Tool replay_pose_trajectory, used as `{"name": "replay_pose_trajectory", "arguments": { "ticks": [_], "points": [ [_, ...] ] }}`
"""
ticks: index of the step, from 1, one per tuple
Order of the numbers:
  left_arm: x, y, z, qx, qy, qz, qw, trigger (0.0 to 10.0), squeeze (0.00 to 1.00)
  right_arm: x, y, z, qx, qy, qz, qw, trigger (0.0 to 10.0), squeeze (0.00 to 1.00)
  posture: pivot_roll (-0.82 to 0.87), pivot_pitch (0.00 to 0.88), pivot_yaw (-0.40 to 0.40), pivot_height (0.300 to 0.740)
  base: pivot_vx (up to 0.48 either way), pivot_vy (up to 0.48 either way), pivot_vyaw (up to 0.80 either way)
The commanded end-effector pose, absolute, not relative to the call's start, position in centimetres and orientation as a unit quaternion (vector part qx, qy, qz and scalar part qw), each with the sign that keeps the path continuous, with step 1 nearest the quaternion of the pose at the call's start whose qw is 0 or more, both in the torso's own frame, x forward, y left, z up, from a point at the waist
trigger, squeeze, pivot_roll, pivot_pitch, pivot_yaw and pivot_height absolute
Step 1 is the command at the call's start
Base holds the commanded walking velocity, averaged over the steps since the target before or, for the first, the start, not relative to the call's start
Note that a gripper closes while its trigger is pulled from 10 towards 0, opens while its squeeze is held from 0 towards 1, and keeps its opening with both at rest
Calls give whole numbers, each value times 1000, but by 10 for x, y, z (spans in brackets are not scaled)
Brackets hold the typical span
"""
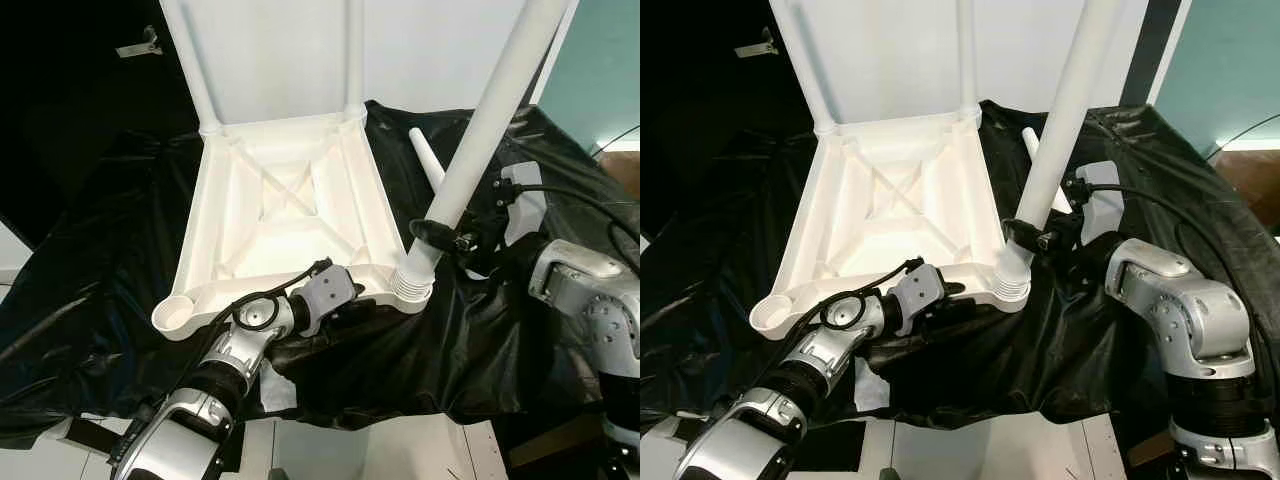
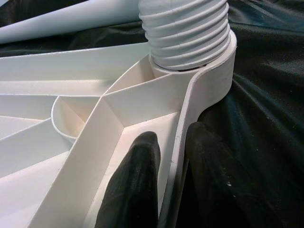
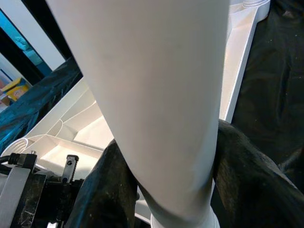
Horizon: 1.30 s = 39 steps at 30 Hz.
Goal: Building children table
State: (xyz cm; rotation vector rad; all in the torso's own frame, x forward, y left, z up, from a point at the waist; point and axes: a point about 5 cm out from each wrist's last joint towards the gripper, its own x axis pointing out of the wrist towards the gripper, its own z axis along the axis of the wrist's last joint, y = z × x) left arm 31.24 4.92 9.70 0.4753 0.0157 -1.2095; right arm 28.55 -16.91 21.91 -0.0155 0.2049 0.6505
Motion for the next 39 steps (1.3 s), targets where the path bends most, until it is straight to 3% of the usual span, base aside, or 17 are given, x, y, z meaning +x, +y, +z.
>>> {"name": "replay_pose_trajectory", "arguments": {
  "ticks": [1,12,21,31,39],
  "points": [
    [306,40,88,232,24,-585,777,10000,0,285,-166,200,3,161,328,931,10000,0,-181,28,56,740,0,0,0],
    [306,41,88,229,26,-582,780,10000,0,290,-158,213,-54,142,364,919,10000,0,-176,26,52,740,0,0,0],
    [306,41,88,230,25,-581,780,10000,0,285,-154,205,-122,163,411,889,10000,0,-173,27,51,740,0,0,0],
    [306,41,87,230,25,-580,781,10000,0,275,-148,190,-121,174,430,878,10000,0,-174,25,49,740,0,0,0],
    [306,41,87,233,24,-582,779,10000,0,266,-147,175,-77,171,402,896,10000,0,-184,26,57,740,0,0,0]
  ]
}}
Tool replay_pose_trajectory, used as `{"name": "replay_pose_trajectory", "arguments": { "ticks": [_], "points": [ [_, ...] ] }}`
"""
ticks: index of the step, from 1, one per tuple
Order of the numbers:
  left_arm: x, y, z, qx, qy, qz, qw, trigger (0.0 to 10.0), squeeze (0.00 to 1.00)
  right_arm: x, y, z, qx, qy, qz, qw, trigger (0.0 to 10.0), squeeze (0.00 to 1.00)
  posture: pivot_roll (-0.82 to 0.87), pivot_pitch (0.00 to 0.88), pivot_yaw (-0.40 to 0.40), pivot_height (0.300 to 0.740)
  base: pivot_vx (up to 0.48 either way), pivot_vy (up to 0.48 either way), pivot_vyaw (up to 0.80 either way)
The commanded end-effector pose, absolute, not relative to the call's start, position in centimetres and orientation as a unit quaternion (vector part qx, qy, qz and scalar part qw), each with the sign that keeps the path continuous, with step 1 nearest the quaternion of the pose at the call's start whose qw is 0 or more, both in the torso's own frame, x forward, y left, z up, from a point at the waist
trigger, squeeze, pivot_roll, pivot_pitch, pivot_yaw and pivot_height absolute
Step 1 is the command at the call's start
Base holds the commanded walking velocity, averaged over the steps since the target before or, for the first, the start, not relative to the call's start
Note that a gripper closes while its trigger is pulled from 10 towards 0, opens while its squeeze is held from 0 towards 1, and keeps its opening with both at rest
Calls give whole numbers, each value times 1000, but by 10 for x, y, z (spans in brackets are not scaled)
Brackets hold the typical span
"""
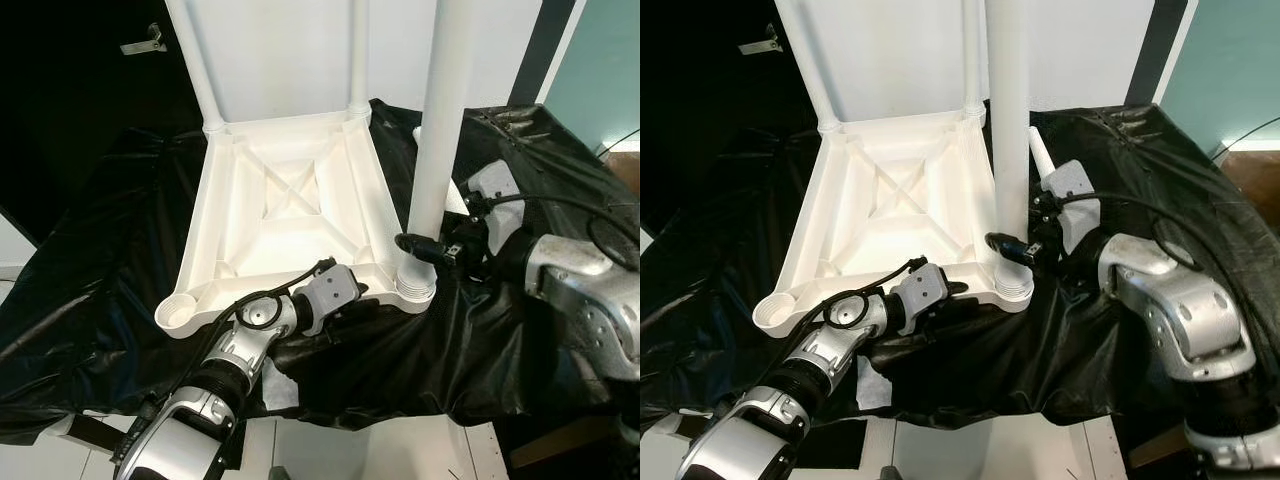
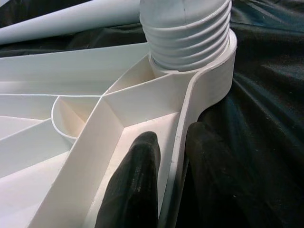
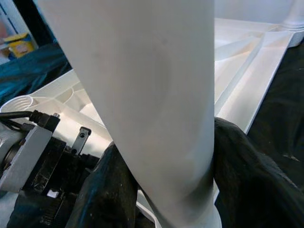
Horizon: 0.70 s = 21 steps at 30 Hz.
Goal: Building children table
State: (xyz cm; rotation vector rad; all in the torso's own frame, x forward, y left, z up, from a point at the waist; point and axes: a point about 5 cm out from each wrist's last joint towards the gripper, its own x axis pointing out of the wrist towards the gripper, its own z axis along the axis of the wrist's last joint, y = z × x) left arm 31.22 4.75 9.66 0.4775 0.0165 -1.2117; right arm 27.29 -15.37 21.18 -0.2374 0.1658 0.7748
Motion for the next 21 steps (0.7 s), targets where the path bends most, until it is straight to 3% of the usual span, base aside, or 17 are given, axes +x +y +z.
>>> {"name": "replay_pose_trajectory", "arguments": {
  "ticks": [1,17,21],
  "points": [
    [306,41,87,234,24,-583,778,10000,0,263,-147,173,-72,168,396,900,10000,0,-191,25,61,740,0,0,0],
    [307,39,88,240,23,-588,772,10000,0,257,-143,172,36,158,330,930,10000,0,-202,20,70,740,0,0,0],
    [307,39,88,239,23,-586,774,10000,0,267,-156,166,77,205,276,936,10000,0,-191,20,57,740,0,0,0]
  ]
}}
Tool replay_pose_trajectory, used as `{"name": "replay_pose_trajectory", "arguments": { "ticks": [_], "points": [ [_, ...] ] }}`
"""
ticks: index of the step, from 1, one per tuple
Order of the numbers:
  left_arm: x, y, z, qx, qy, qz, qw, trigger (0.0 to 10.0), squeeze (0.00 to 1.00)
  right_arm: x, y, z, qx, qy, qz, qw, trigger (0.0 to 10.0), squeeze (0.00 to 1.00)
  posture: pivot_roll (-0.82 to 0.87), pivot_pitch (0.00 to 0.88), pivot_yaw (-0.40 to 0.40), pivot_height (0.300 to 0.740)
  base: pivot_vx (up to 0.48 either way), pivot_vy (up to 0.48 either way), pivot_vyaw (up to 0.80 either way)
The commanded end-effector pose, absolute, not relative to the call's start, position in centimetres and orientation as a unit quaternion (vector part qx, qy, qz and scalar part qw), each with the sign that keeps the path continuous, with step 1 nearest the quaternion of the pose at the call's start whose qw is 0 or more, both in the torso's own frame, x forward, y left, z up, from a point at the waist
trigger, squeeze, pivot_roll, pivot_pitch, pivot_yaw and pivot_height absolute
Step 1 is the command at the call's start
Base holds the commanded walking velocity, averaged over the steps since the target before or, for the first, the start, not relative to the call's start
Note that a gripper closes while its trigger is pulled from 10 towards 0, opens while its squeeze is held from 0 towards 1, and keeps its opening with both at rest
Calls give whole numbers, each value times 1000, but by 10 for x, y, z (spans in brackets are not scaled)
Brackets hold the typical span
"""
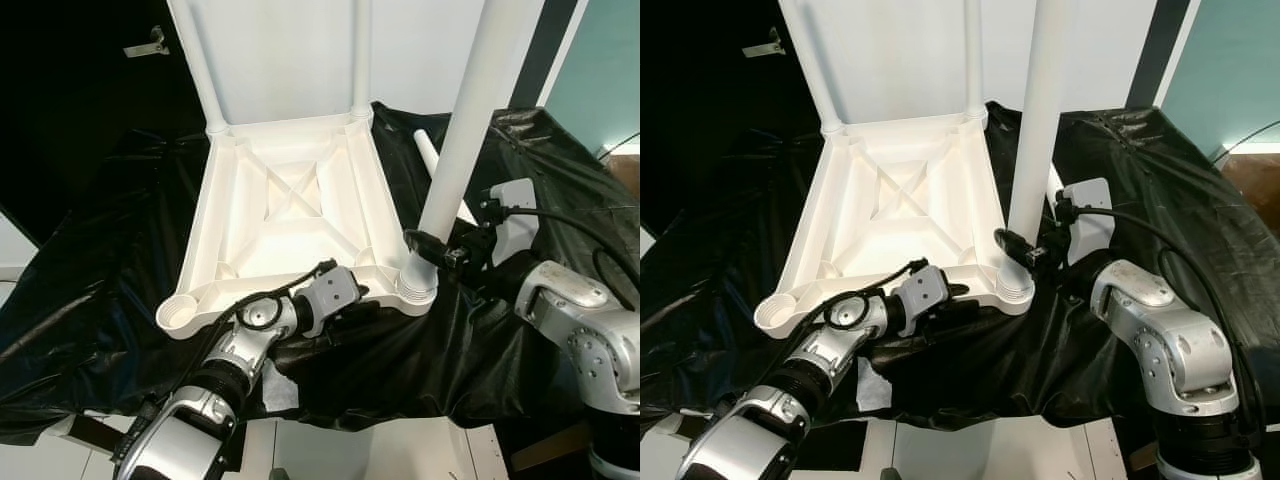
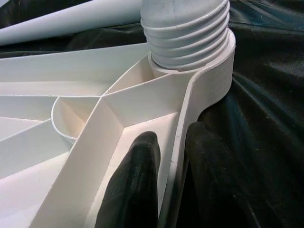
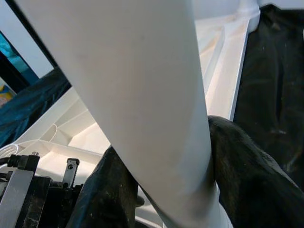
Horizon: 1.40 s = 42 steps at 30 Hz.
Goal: Building children table
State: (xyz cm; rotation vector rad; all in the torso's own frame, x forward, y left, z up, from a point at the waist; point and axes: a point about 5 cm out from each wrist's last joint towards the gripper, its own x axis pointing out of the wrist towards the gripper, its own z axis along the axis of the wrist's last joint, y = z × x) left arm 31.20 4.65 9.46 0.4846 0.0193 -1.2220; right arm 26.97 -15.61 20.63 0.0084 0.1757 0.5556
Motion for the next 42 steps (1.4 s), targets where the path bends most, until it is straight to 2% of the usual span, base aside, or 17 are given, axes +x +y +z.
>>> {"name": "replay_pose_trajectory", "arguments": {
  "ticks": [1,4,12,18,26,40,41,42],
  "points": [
    [307,39,88,239,23,-586,774,10000,0,267,-156,166,77,205,276,936,10000,0,-191,20,57,740,0,0,0],
    [306,40,86,237,24,-585,776,10000,0,270,-162,165,59,219,259,939,10000,0,-186,22,51,740,0,0,0],
    [306,41,85,234,24,-581,779,10000,0,270,-157,168,-1,209,265,941,10000,0,-182,25,43,740,0,0,0],
    [305,41,84,234,25,-581,780,10000,0,267,-147,156,2,178,199,964,10000,0,-180,35,38,740,0,0,0],
    [303,42,82,233,27,-581,779,10000,0,259,-128,139,3,146,144,979,10000,0,-167,47,44,740,0,0,0],
    [304,45,79,233,36,-577,782,10000,0,285,-126,149,12,43,21,999,10000,8,-133,50,54,740,0,0,0],
    [304,46,79,234,37,-575,783,10000,0,288,-123,148,11,36,11,999,10000,694,-128,49,53,740,0,0,0],
    [304,46,79,234,37,-575,783,10000,0,288,-123,148,11,36,11,999,10000,694,-128,49,53,740,0,0,0]
  ]
}}
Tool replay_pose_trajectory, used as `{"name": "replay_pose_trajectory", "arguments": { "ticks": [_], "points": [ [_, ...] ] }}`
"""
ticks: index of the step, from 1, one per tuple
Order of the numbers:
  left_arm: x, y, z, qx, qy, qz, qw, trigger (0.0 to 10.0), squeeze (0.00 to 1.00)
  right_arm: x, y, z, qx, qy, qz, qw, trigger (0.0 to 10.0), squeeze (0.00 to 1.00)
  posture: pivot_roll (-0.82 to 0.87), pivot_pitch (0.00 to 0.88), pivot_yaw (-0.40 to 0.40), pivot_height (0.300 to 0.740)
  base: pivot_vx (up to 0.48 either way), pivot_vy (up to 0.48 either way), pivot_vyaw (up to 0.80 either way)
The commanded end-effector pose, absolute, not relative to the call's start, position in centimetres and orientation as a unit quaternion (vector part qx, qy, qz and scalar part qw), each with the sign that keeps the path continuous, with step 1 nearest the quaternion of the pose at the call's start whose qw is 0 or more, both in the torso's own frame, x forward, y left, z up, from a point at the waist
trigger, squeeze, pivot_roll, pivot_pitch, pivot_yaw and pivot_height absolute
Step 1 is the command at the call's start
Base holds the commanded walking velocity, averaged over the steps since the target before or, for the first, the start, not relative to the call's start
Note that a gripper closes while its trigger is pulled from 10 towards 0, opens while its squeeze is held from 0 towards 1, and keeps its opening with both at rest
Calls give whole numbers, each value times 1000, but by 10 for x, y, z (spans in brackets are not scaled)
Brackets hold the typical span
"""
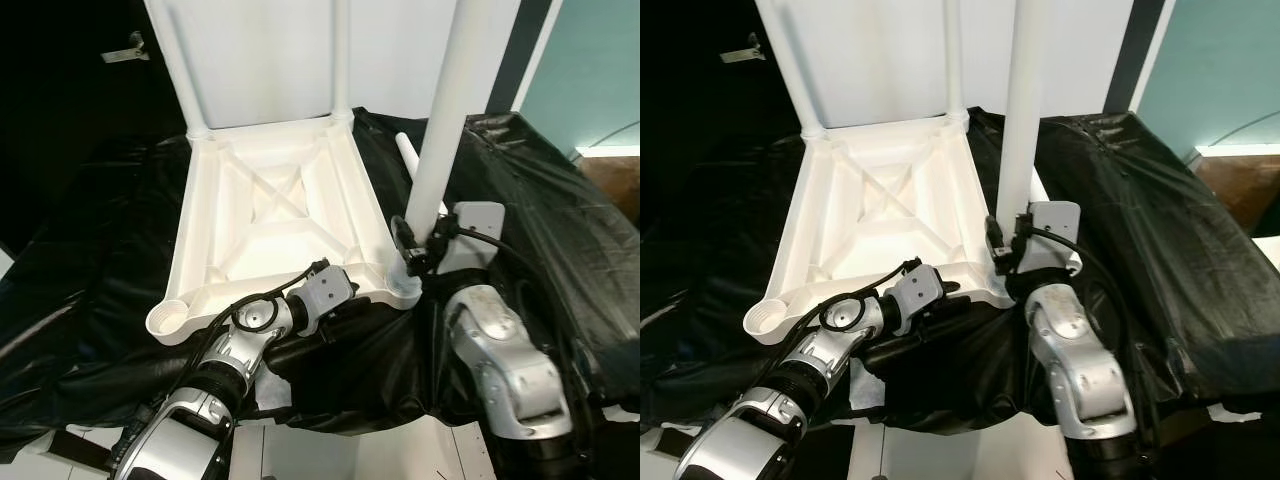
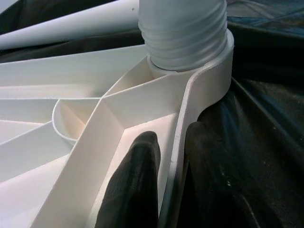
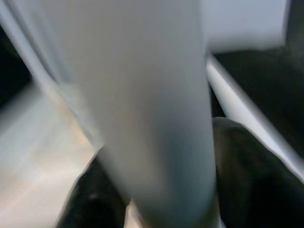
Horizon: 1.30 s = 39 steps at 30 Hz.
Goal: Building children table
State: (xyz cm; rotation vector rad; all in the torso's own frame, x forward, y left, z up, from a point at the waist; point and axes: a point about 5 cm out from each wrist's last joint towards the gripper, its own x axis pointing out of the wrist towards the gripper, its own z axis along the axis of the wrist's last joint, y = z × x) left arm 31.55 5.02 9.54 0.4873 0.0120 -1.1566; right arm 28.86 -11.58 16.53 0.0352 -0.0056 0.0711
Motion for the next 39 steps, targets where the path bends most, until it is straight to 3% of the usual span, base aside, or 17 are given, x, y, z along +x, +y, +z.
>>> {"name": "replay_pose_trajectory", "arguments": {
  "ticks": [1,4,5,10,11,12,23,32,33,34,39],
  "points": [
    [304,47,79,234,37,-574,784,10000,0,290,-121,148,10,32,5,999,10000,694,-126,49,53,740,0,0,0],
    [304,49,77,234,39,-572,785,10000,0,292,-114,148,2,24,10,1000,10000,729,-120,46,50,740,0,0,0],
    [303,49,77,234,40,-571,786,10000,0,292,-113,148,-2,20,13,1000,10000,1000,-118,45,48,740,0,0,0],
    [303,50,76,234,41,-568,788,10000,0,294,-116,151,-15,-1,8,1000,10000,1000,-121,42,46,740,0,0,0],
    [303,50,76,235,41,-568,788,10000,0,295,-117,151,-20,-7,9,1000,10000,824,-125,40,43,740,0,0,0],
    [303,49,76,235,41,-567,788,10000,0,295,-117,153,-30,-14,16,999,10000,0,-126,39,42,740,0,0,0],
    [304,45,76,238,38,-568,787,10000,0,294,-117,159,-72,-43,125,989,10000,0,-145,34,43,740,0,0,0],
    [306,42,79,246,34,-571,782,10000,0,296,-148,155,-94,23,252,963,10000,0,-159,21,49,740,0,0,0],
    [307,43,79,247,34,-571,782,10000,0,297,-152,155,-101,30,271,957,3569,0,-153,20,47,740,0,0,0],
    [307,43,79,248,34,-570,783,10000,0,297,-154,156,-108,34,282,953,0,0,-151,19,47,740,0,0,0],
    [307,46,78,248,35,-568,784,10000,0,299,-161,156,-136,42,313,939,0,0,-145,18,48,740,0,0,0]
  ]
}}
